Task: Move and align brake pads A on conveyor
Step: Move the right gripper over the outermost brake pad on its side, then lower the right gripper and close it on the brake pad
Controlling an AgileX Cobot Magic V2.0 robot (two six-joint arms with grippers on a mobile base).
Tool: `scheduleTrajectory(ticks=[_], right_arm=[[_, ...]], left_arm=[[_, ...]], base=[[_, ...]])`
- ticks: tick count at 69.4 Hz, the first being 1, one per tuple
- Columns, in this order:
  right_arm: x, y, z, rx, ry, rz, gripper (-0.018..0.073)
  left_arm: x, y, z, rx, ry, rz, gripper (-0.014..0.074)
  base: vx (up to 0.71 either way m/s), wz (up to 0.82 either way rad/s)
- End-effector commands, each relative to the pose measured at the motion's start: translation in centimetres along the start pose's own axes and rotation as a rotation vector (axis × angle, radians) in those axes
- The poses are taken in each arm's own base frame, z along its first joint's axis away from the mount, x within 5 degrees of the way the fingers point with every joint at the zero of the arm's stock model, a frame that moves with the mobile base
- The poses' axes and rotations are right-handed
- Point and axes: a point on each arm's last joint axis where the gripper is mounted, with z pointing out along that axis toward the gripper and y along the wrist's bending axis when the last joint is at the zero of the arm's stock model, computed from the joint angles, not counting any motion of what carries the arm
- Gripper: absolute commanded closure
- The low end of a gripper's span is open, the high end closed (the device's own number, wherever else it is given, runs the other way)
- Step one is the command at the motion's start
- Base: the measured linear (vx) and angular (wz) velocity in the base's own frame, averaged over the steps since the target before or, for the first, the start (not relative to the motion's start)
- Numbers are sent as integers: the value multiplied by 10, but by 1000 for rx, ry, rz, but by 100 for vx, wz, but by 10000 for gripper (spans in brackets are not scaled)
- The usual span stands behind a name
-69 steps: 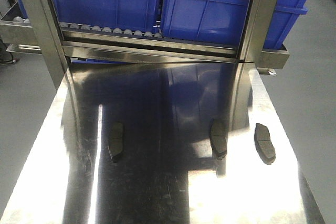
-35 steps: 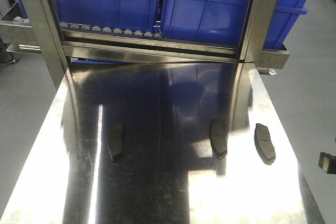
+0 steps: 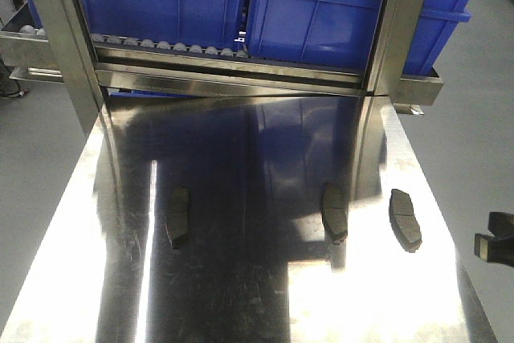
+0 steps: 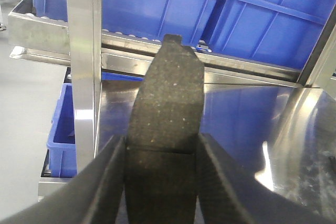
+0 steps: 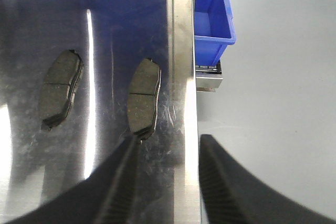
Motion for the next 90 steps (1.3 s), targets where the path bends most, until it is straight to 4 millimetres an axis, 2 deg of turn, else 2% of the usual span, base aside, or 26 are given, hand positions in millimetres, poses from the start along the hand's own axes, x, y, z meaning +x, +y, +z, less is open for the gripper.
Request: scheduleTrajectory(ticks=[1,8,13,20,31,44,56,70,90], right_arm=[[-25,0,-6,2,-74,-20,144],[-37,10,0,-45,-43,-88,106],[-46,22,9,-93,-12,-138,107],[-55,33,27,-126,49,-122,107],[-71,33,68,-63,194,-37,107],[-89,34,103,-11,280,-37,107],[-96,35,139,17,395,-54,107],[-101,38,172,40,499,-29,107],[-98,39,205,58,603,-37,107]], left_arm=[[-18,-3,-4,22,-127,-9,603],[-18,-3,-4,22,-127,-9,603],[-18,-3,-4,22,-127,-9,603],[-18,-3,-4,22,-127,-9,603],[-18,-3,-4,22,-127,-9,603],[-18,-3,-4,22,-127,-9,603],[-18,-3,-4,22,-127,-9,603],[-18,-3,-4,22,-127,-9,603],[-18,-3,-4,22,-127,-9,603]], base=[[0,0],[0,0],[0,0],[0,0],[0,0],[0,0],[0,0],[0,0],[0,0]])
